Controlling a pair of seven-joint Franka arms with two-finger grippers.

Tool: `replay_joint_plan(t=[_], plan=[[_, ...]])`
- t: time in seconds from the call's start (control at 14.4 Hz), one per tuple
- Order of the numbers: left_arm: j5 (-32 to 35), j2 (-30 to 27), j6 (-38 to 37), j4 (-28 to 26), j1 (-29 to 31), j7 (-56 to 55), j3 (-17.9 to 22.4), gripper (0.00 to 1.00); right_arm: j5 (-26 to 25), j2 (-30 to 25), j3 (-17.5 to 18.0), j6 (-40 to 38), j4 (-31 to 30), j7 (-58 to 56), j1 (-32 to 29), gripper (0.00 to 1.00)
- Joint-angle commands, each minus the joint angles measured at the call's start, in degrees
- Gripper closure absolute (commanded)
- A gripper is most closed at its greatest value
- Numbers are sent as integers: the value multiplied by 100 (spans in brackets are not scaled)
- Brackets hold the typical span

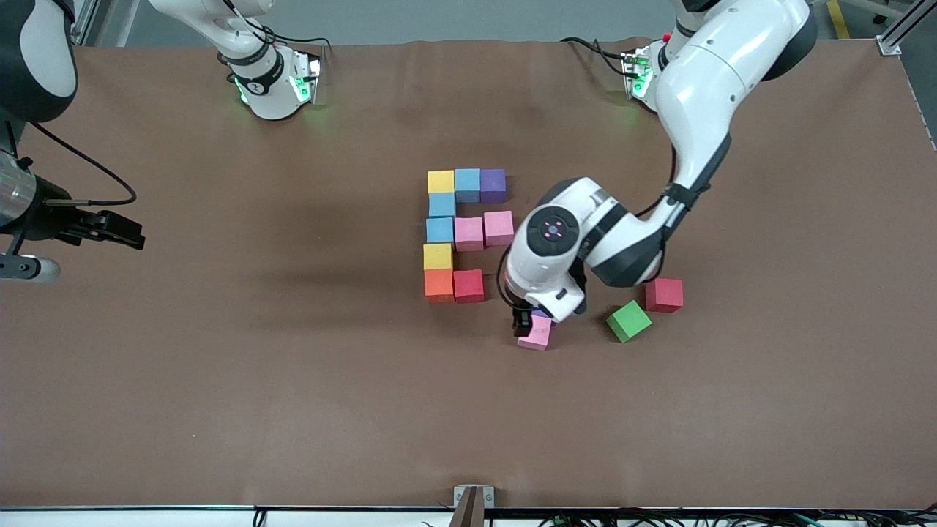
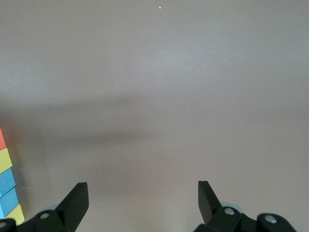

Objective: Arrange 11 blocks into digit 3
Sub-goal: 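Grasp the light pink cube near the purple cube with the left gripper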

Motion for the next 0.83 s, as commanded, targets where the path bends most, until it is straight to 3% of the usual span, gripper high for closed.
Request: replay_joint_plan(t=[0.0,0.42,0.76], plan=[[91,46,288,-124,-22,75,-26,0,-32,-214,-71,-18,-89,-33,88,0],[162,310,491,-185,-118,75,70,0,-119,-205,-107,-307,403,-331,53,0],[706,450,904,-203,-189,75,273,0,-23,-205,-98,-352,526,-385,-79,0]])
